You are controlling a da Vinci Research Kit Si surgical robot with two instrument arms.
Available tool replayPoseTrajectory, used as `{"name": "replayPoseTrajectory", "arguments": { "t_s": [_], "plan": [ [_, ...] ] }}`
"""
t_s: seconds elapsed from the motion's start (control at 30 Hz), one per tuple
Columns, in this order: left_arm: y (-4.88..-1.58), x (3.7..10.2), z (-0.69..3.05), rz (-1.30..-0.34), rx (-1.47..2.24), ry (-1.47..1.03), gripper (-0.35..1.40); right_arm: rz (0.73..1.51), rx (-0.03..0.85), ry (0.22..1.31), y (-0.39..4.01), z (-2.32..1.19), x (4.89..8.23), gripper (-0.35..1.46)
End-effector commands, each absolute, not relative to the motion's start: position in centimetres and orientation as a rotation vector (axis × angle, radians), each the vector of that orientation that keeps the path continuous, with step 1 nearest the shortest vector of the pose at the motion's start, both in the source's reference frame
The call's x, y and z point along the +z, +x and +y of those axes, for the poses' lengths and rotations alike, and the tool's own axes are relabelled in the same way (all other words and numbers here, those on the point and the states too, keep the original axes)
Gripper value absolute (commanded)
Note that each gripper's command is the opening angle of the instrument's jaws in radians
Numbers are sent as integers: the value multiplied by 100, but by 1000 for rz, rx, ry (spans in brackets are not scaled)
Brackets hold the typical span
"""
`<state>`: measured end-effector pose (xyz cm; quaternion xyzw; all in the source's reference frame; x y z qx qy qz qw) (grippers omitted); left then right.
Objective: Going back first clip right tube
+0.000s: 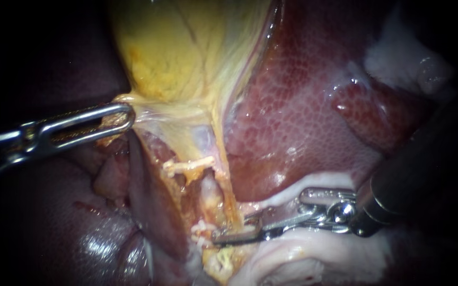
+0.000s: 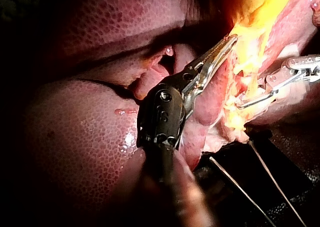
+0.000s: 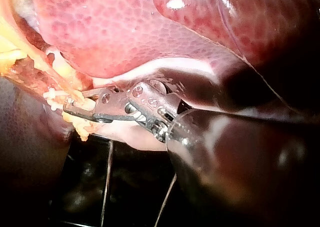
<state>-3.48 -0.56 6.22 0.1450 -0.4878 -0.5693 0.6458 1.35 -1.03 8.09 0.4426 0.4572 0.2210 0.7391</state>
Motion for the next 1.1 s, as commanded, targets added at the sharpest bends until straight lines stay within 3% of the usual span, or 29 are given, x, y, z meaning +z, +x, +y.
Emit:
{"name": "replayPoseTrajectory", "arguments": {
  "t_s": [0.03,0.27,0.4,0.6,0.9,1.1],
  "plan": [
    [-348,622,-56,-1110,-1295,329,-35,1000,484,970,136,-103,809,-35],
    [-348,622,-58,-1110,-1295,328,-35,1014,477,970,137,-101,804,-34],
    [-348,622,-58,-1110,-1295,328,-35,1121,411,884,151,-89,791,54],
    [-349,622,-60,-1110,-1295,326,-35,1178,353,790,160,-77,779,60],
    [-349,623,-60,-1110,-1295,325,-35,1194,327,765,156,-69,777,60],
    [-349,623,-61,-1110,-1295,325,-35,1208,323,743,131,-46,755,60]
  ]
}}
